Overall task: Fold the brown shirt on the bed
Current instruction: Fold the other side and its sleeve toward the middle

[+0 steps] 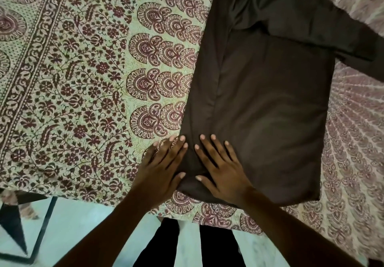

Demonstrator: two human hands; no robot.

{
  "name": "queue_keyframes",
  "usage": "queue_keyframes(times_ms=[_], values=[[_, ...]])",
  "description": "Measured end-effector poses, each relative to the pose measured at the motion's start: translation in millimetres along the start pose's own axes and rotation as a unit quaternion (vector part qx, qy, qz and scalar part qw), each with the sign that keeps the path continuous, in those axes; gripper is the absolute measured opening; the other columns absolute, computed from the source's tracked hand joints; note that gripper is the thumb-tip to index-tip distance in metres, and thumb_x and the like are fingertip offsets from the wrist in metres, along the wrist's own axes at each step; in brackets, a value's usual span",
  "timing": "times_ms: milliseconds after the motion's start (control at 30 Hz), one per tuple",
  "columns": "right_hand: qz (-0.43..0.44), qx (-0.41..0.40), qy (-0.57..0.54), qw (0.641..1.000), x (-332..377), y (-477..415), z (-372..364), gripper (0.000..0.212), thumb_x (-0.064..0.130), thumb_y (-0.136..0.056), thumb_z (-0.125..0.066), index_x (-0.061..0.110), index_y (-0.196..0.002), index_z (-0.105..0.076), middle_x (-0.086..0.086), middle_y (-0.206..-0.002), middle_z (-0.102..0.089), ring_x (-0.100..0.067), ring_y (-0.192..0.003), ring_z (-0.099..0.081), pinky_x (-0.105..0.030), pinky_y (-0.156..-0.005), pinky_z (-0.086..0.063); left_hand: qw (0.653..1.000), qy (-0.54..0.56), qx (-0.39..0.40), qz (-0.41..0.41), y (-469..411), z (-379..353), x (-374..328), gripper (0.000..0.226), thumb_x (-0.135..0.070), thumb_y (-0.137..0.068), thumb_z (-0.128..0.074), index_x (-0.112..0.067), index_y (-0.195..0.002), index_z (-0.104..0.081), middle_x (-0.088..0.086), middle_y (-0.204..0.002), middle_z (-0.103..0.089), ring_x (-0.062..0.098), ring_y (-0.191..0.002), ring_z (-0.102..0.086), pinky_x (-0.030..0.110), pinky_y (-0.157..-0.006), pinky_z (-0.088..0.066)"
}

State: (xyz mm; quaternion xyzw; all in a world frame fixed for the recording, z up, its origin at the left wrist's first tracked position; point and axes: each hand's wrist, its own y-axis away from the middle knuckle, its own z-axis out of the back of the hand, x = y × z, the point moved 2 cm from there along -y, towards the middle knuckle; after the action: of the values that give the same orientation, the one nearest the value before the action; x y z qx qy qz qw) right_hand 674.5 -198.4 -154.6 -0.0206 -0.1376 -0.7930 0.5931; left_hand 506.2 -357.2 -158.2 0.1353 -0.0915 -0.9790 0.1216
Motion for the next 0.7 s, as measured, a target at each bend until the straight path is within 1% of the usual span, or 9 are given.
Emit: queue_keyframes(times_ms=[67, 133, 267, 367, 433, 500, 533, 633, 700], values=[[0.003, -0.008, -0.026, 1.0, 0, 7, 4, 0.069, 0.057, -0.107, -0.039, 0.019, -0.163, -0.032, -0.006, -0.174, -0.015, -0.027, -0.162, -0.013, -0.056, -0.124, -0.027, 1.0, 0.011, 0.002, 0.019, 5, 4, -8, 0.071, -0.049, -0.105, -0.041, -0.018, -0.166, -0.024, -0.001, -0.176, -0.01, 0.024, -0.162, -0.014, 0.056, -0.125, -0.023], [-0.008, -0.043, -0.086, 0.995, -7, 8, 15, 0.063, 0.052, -0.109, -0.041, 0.015, -0.16, -0.04, -0.007, -0.172, -0.025, -0.025, -0.157, -0.03, -0.05, -0.121, -0.035, 0.999, 0.027, -0.011, 0.043, 1, 15, -17, 0.065, -0.047, -0.104, -0.043, -0.017, -0.161, -0.038, 0.001, -0.173, -0.023, 0.027, -0.157, -0.028, 0.054, -0.122, -0.028], [-0.108, -0.15, -0.206, 0.961, -35, -6, 43, 0.048, 0.038, -0.106, -0.053, 0.01, -0.145, -0.058, -0.007, -0.147, -0.059, -0.024, -0.127, -0.064, -0.04, -0.102, -0.055, 0.992, 0.095, -0.051, 0.062, -35, 39, -38, 0.054, -0.034, -0.104, -0.043, -0.016, -0.154, -0.047, 0.003, -0.165, -0.04, 0.025, -0.147, -0.044, 0.051, -0.115, -0.04], [-0.185, -0.2, -0.254, 0.928, -78, -22, 59, 0.036, 0.023, -0.101, -0.062, 0.011, -0.135, -0.065, -0.005, -0.122, -0.068, -0.016, -0.105, -0.068, -0.033, -0.091, -0.056, 0.99, 0.114, -0.067, 0.048, -84, 47, -51, 0.055, -0.031, -0.102, -0.045, -0.015, -0.154, -0.046, 0.004, -0.164, -0.041, 0.024, -0.147, -0.042, 0.045, -0.114, -0.04], [-0.225, -0.215, -0.268, 0.912, -115, -30, 68, 0.031, 0.017, -0.101, -0.063, 0.01, -0.13, -0.068, -0.005, -0.116, -0.068, -0.017, -0.1, -0.068, -0.03, -0.09, -0.057, 0.991, 0.11, -0.068, 0.029, -126, 53, -61, 0.057, -0.03, -0.099, -0.05, -0.014, -0.155, -0.046, 0.004, -0.164, -0.041, 0.025, -0.147, -0.04, 0.044, -0.112, -0.041], [-0.262, -0.24, -0.266, 0.896, -157, -34, 79, 0.027, 0.011, -0.1, -0.065, 0.009, -0.125, -0.07, -0.007, -0.114, -0.069, -0.017, -0.098, -0.067, -0.016, -0.089, -0.053, 0.993, 0.103, -0.061, 0.015, -175, 61, -72, 0.061, -0.03, -0.098, -0.055, -0.015, -0.156, -0.043, 0.004, -0.166, -0.037, 0.025, -0.149, -0.039, 0.046, -0.111, -0.043], [-0.277, -0.252, -0.268, 0.887, -175, -37, 84, 0.026, 0.009, -0.099, -0.065, 0.008, -0.124, -0.071, -0.008, -0.114, -0.07, -0.018, -0.099, -0.068, -0.014, -0.089, -0.052, 0.993, 0.098, -0.06, 0.013, -197, 65, -76, 0.064, -0.031, -0.098, -0.057, -0.015, -0.158, -0.041, 0.004, -0.167, -0.035, 0.026, -0.15, -0.038, 0.047, -0.112, -0.043], [-0.342, -0.295, -0.302, 0.84, -240, -41, 97, 0.025, 0.011, -0.096, -0.066, 0.009, -0.12, -0.073, -0.008, -0.111, -0.073, -0.021, -0.098, -0.072, -0.036, -0.092, -0.06, 0.996, 0.075, -0.054, 0.001, -276, 83, -92, 0.073, -0.037, -0.096, -0.057, -0.016, -0.161, -0.033, 0.004, -0.171, -0.025, 0.027, -0.153, -0.032, 0.05, -0.115, -0.041], [-0.374, -0.312, -0.331, 0.809, -282, -44, 105, 0.025, 0.015, -0.094, -0.064, 0.013, -0.118, -0.073, -0.006, -0.108, -0.074, -0.021, -0.096, -0.073, -0.041, -0.092, -0.061, 0.998, 0.054, -0.04, -0.011, -326, 95, -101, 0.081, -0.043, -0.096, -0.059, -0.017, -0.165, -0.023, 0.004, -0.174, -0.014, 0.028, -0.158, -0.021, 0.052, -0.12, -0.033]])
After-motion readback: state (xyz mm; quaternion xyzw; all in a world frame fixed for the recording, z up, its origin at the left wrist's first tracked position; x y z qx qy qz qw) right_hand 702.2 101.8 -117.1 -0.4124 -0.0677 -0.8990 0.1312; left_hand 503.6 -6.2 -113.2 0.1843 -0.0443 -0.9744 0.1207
